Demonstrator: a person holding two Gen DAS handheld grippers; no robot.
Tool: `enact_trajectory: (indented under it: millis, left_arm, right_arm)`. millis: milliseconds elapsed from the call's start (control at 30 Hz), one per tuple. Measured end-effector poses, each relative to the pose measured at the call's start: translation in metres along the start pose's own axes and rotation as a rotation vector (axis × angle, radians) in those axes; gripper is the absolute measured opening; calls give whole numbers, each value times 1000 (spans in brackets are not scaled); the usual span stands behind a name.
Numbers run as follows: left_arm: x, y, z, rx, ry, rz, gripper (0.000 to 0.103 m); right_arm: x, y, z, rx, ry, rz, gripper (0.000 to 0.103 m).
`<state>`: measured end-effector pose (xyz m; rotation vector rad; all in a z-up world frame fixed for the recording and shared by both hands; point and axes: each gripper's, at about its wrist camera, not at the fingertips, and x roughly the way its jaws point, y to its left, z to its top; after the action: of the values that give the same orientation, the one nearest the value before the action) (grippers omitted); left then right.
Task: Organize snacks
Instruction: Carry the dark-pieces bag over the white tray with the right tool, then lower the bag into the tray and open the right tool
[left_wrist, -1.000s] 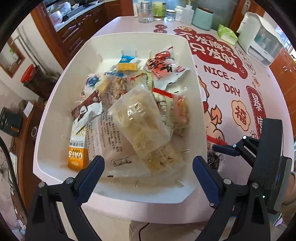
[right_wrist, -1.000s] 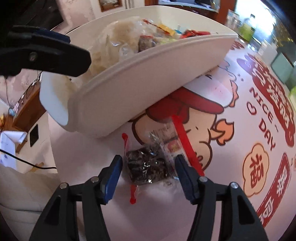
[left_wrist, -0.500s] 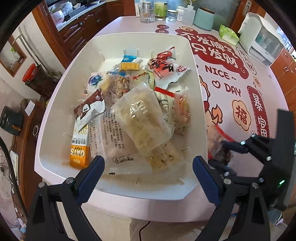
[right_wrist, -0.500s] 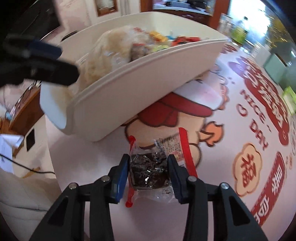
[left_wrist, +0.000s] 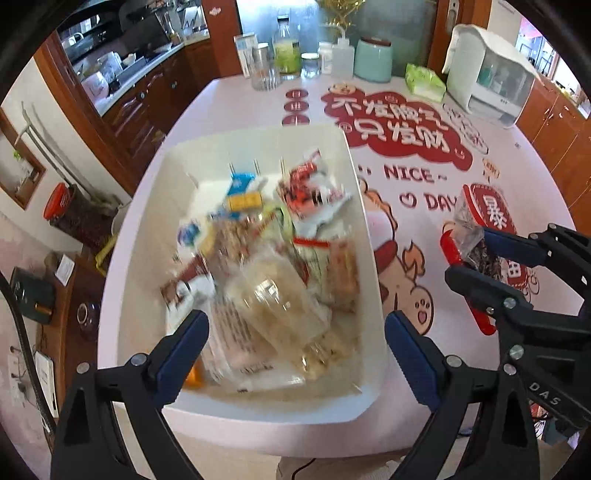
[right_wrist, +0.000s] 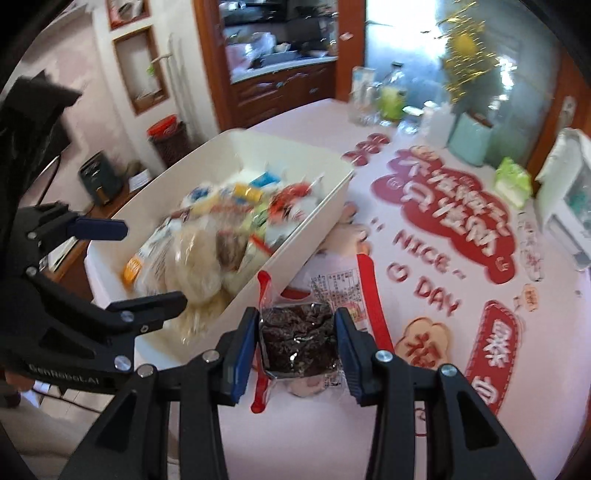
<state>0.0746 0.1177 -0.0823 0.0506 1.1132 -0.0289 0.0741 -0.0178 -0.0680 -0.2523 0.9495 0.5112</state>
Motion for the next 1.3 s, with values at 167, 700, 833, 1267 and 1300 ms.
enact_trajectory:
  millis: [167,700,833,1267,1300]
  left_arm:
    - [-21,14,20,27,-59,4,96]
    - [-59,80,97,86,-219,19,98]
    - [-55,86,105,109,-225,-10,99]
    - [-35,95,109,174,-202,-97,99]
    - [-34,95,109,176,-199,-101,100]
  right_arm:
    - [-16,0,22,64,-45,-46,42]
    - [-24,41,68,241,-81,-35,42]
    - [-17,48,75,297,-69,-26,43]
    - [6,72,83,383,-40,-35,52]
    - [7,74,82,387,-41,-36,56]
